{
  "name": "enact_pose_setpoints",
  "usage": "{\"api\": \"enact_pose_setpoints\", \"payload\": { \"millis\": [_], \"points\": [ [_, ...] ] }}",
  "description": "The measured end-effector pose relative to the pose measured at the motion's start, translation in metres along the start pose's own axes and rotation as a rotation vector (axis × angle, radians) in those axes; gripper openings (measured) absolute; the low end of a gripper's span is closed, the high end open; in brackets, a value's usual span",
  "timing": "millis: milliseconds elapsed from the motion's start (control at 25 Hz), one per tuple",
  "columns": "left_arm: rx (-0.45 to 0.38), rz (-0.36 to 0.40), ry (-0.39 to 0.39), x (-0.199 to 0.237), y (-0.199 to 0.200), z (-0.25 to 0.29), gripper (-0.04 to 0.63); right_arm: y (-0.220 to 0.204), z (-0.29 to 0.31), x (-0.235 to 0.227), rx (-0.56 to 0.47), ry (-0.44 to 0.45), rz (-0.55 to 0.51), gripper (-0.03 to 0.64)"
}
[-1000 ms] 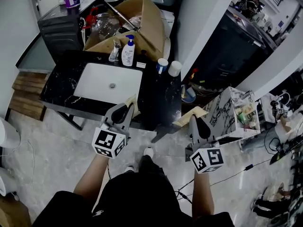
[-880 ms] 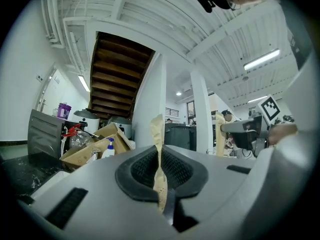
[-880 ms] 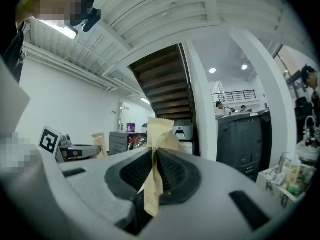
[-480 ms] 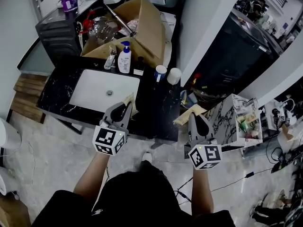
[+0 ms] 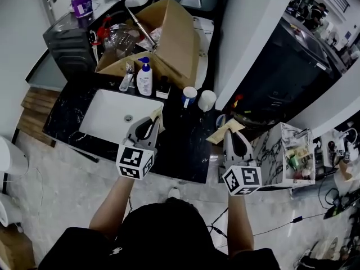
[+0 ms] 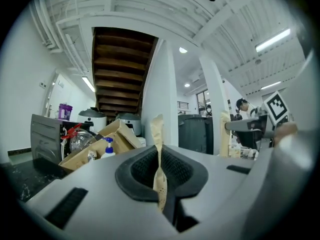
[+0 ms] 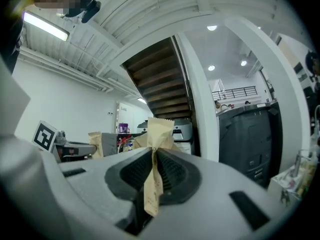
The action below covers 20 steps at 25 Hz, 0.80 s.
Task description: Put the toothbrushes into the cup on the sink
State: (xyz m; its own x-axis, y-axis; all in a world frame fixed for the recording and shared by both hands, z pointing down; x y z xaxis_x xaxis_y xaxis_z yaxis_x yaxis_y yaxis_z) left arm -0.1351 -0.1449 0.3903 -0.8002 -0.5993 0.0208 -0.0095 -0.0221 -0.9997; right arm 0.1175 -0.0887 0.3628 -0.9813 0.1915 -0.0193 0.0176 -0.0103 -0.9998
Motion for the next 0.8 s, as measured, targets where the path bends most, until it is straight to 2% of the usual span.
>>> {"api": "enact_pose_setpoints", "payload": {
  "millis": [560, 800],
  "points": [
    [0.047, 0.016, 0.062, -0.011, -0.008, 0.070, 0.013, -0.026, 0.061, -0.062, 0.026, 0.091, 0.046, 0.034],
    [0.064, 0.027, 0.059, -0.018, -0.015, 0.089, 0.012, -0.042, 0.075, -0.078, 0.041, 0.109, 0.075, 0.034]
  ]
}}
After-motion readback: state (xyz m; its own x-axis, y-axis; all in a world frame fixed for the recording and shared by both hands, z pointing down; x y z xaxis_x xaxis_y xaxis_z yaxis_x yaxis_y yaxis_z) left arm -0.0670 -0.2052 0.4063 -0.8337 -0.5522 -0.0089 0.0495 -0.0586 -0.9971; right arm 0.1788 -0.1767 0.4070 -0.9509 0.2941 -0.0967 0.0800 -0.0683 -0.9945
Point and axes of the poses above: the fingertips, and each gripper's own axes: z forward along the fingers, x to its left, y out of its top, the point moved 3 cm from there along -z, backward along the fingers, and after that the axes turned 4 degrees about -y, right-handed, at the moved point
